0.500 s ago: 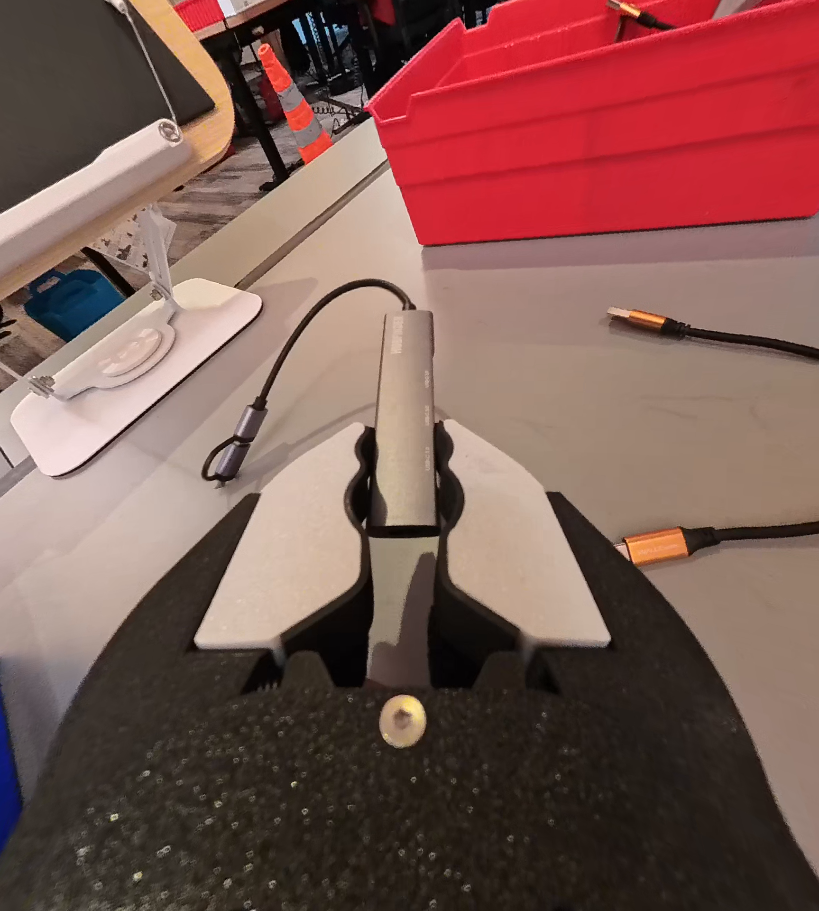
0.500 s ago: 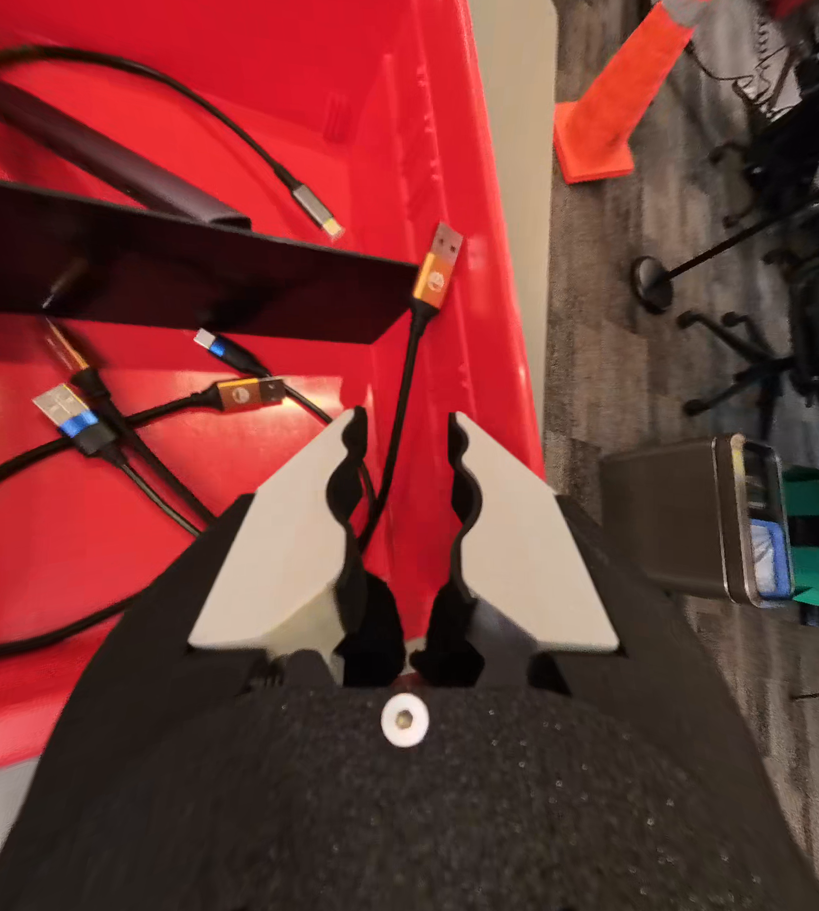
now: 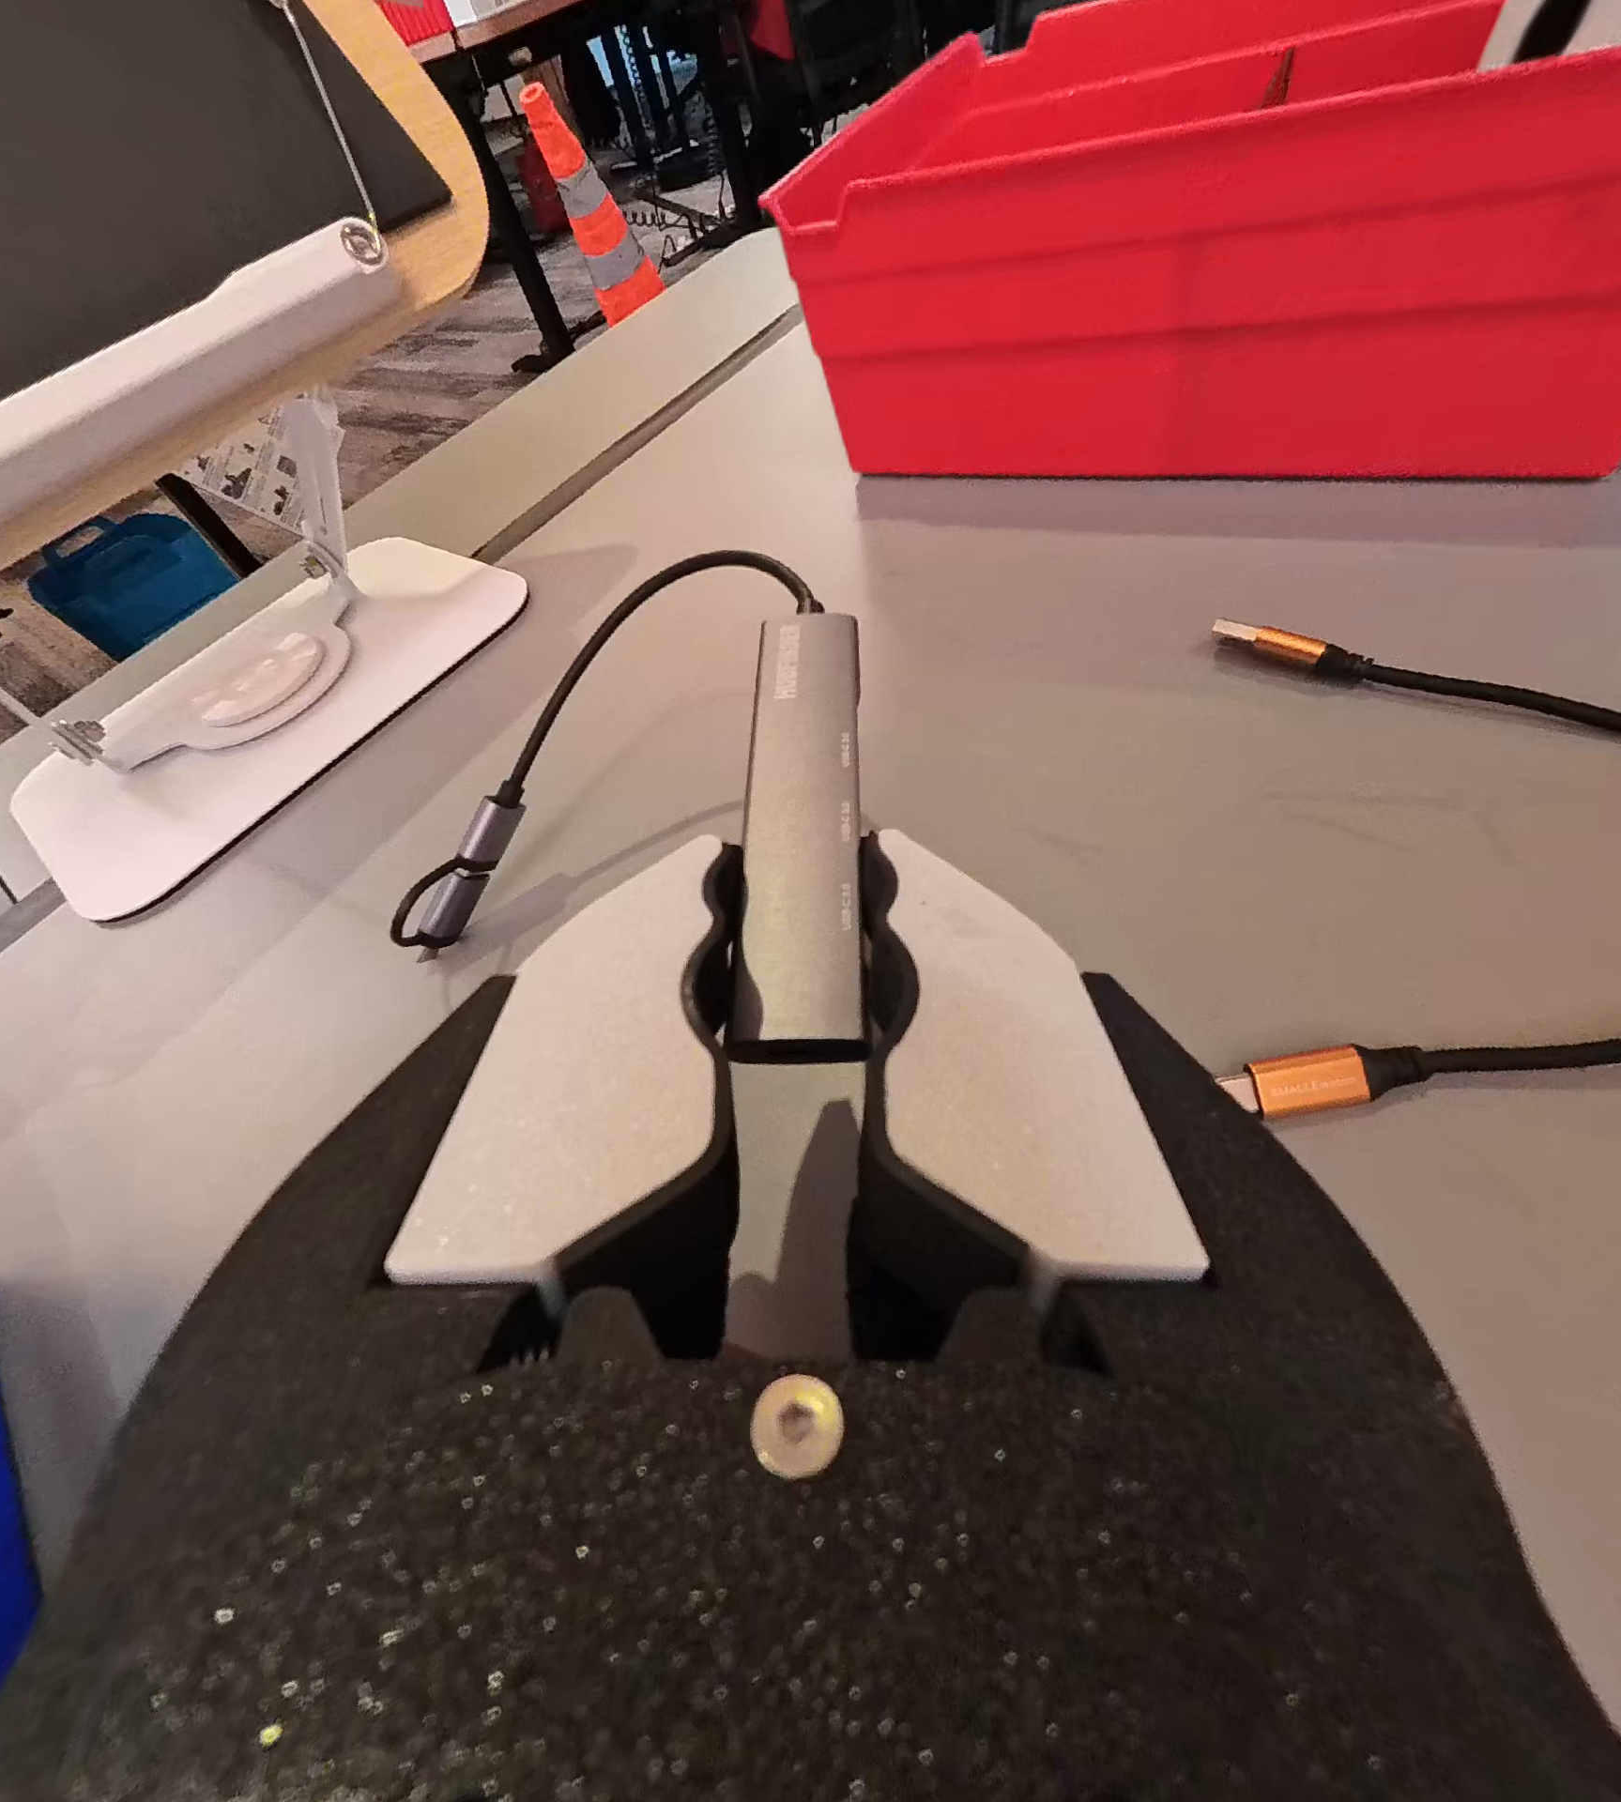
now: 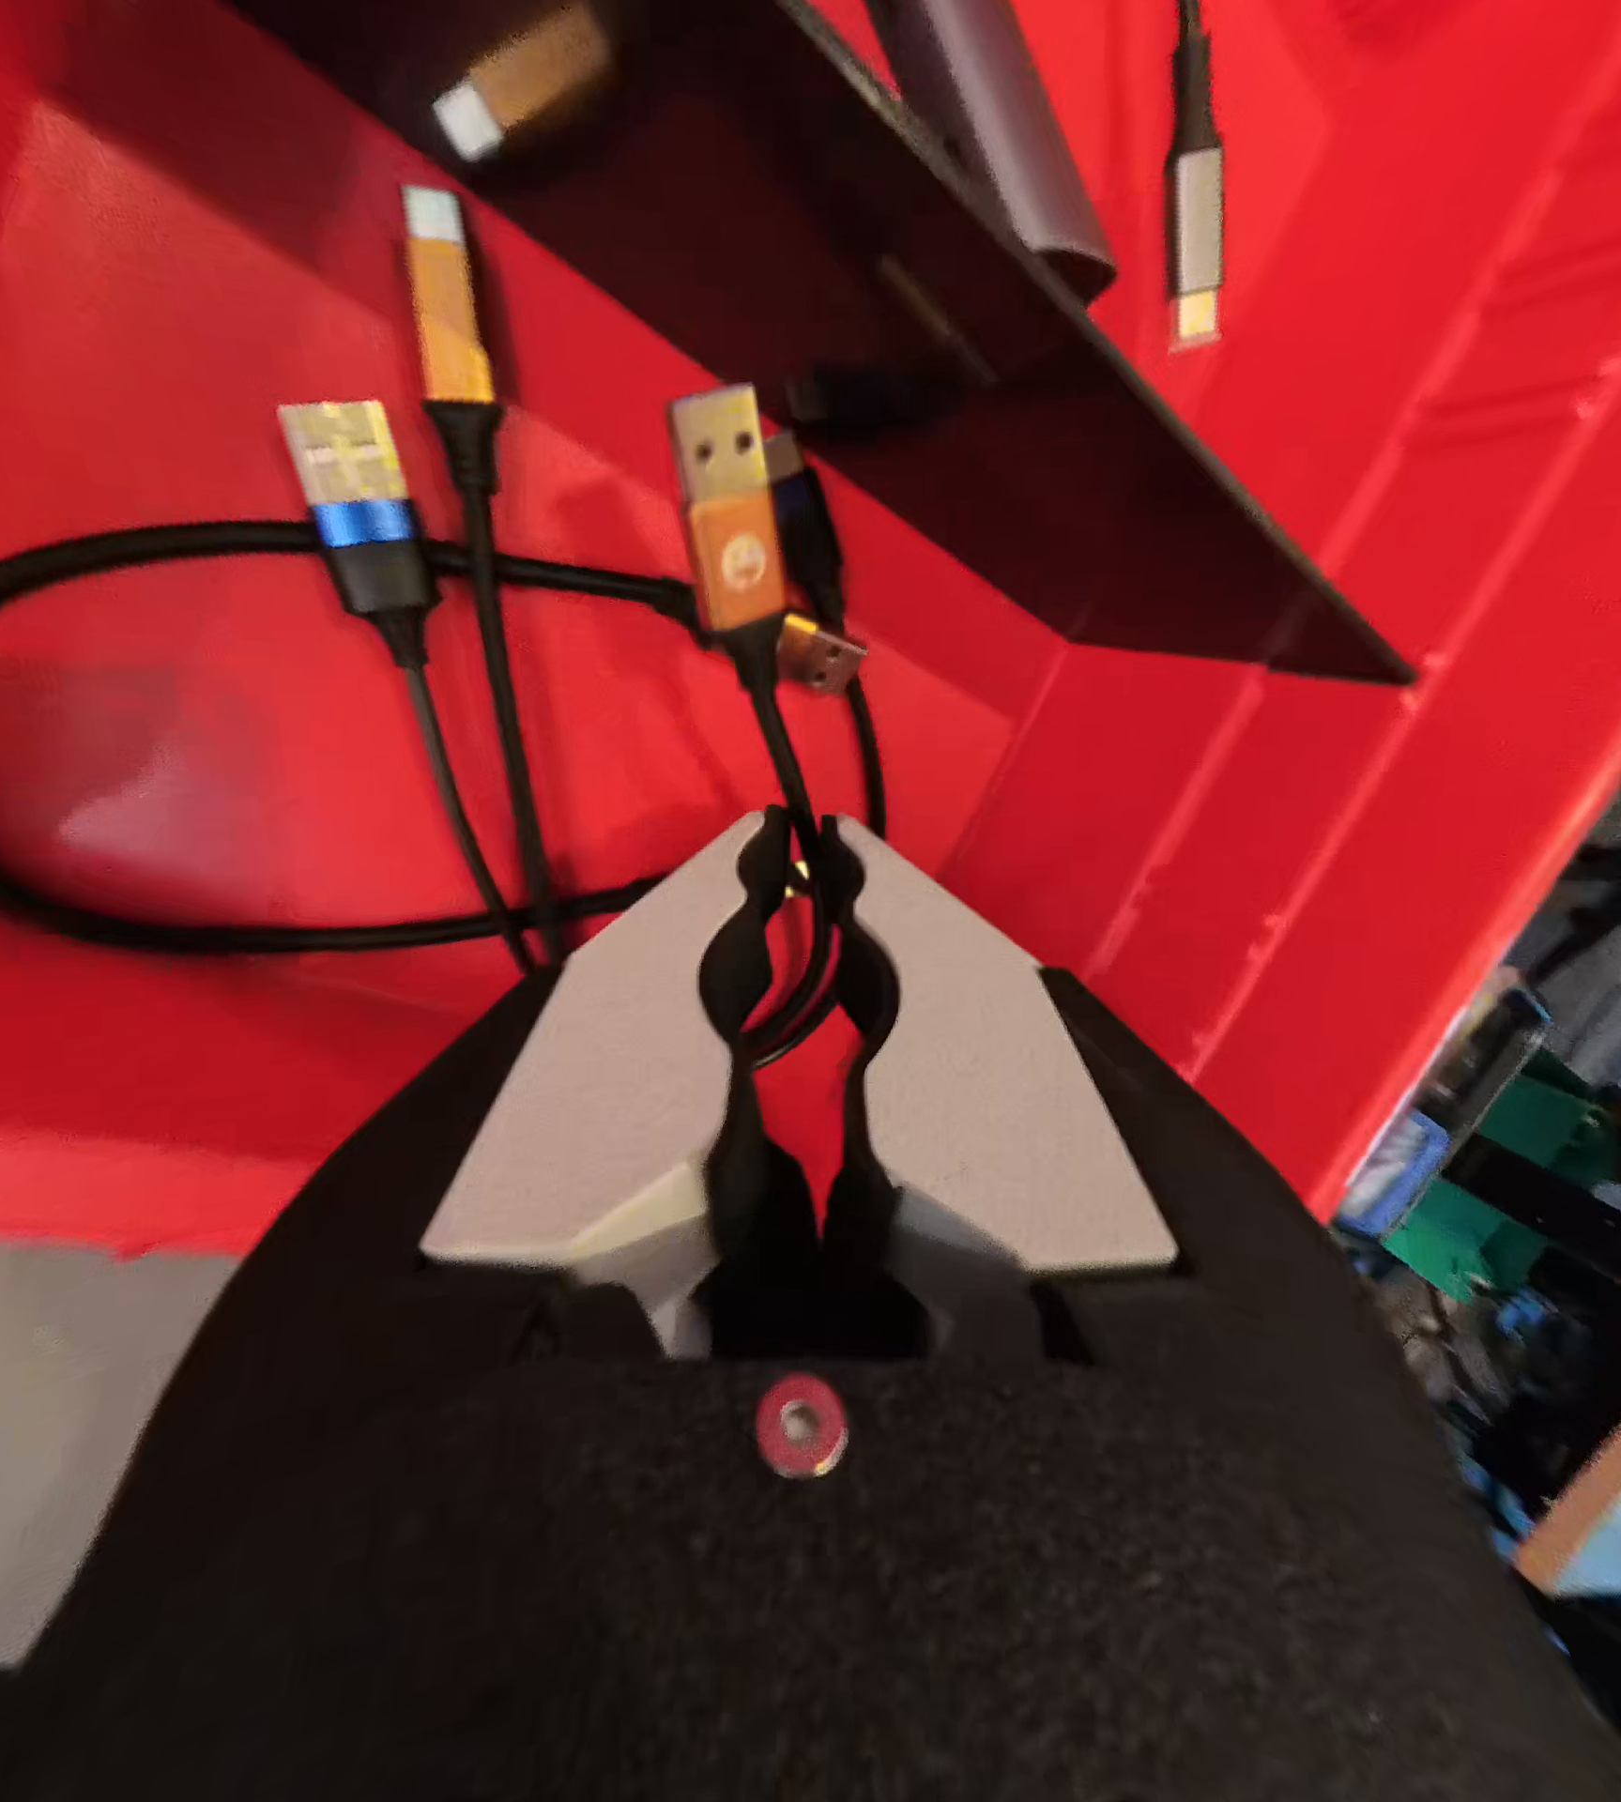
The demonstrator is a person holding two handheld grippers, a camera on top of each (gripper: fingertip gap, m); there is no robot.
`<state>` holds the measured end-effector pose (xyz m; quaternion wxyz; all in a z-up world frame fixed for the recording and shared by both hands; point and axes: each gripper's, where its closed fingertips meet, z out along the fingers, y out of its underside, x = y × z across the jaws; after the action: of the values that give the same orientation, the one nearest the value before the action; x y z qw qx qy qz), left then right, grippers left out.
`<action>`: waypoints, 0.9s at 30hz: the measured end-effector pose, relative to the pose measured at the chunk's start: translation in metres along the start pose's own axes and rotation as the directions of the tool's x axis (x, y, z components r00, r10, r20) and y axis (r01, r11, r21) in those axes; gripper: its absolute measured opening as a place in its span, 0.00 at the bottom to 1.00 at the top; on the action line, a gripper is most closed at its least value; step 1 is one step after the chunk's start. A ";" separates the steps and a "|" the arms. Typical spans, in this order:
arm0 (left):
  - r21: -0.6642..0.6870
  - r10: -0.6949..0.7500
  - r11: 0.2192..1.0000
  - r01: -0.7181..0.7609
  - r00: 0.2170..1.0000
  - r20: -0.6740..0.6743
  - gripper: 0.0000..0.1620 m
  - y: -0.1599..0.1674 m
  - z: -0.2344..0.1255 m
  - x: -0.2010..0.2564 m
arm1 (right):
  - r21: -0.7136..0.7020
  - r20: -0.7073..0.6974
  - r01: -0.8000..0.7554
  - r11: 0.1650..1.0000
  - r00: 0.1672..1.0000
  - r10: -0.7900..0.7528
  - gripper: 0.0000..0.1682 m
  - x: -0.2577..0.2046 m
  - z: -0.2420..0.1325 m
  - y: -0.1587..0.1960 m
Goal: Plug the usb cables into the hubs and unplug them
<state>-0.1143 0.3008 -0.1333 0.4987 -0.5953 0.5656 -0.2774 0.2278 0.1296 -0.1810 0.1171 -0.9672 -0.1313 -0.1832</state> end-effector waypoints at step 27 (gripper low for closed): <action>0.004 0.011 1.000 -0.011 1.000 0.001 0.14 0.001 -0.002 -0.002 | 0.454 0.339 -0.304 0.838 0.928 0.153 0.40 -0.271 -0.083 -0.077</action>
<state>-0.1168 0.3025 -0.1330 0.5016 -0.5913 0.5683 -0.2754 -0.0654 0.1213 -0.1969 0.3633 -0.9287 -0.0723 0.0158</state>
